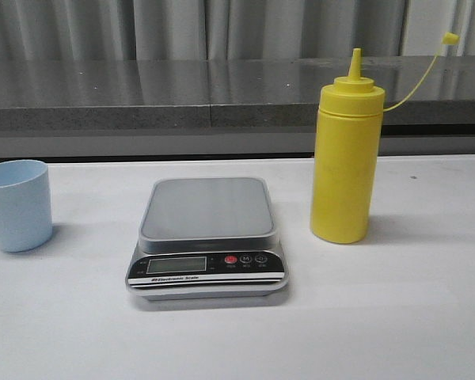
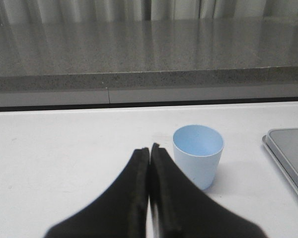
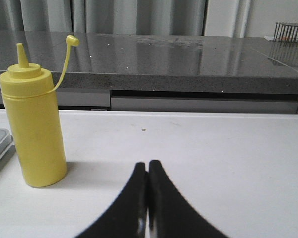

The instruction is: Pour seasoning into cup on scale with both arms

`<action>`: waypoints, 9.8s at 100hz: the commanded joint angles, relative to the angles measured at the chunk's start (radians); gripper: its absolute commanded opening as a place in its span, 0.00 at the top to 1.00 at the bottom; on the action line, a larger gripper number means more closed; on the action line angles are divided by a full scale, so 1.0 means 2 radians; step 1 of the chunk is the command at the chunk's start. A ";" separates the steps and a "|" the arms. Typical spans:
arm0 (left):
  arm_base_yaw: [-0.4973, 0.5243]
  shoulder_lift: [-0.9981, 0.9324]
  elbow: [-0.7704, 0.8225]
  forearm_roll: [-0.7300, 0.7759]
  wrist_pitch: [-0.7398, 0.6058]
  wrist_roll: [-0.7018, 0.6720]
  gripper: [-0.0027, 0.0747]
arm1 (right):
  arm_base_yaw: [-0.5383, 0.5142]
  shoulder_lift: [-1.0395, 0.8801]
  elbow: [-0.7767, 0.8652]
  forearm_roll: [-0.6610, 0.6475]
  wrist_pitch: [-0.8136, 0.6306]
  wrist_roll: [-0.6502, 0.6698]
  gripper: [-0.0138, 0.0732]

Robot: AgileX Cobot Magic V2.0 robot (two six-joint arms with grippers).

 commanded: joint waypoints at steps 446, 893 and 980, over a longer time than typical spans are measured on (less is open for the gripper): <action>-0.254 0.901 -0.730 -0.079 0.282 0.026 0.99 | -0.003 -0.010 -0.011 -0.005 -0.041 0.000 0.92; -0.095 0.050 -0.051 0.038 -0.040 -0.061 0.99 | -0.001 0.200 -0.226 0.032 -0.026 0.000 0.92; -0.095 0.050 -0.051 0.038 -0.040 -0.061 0.99 | 0.088 0.520 -0.226 -0.098 -0.269 0.043 0.47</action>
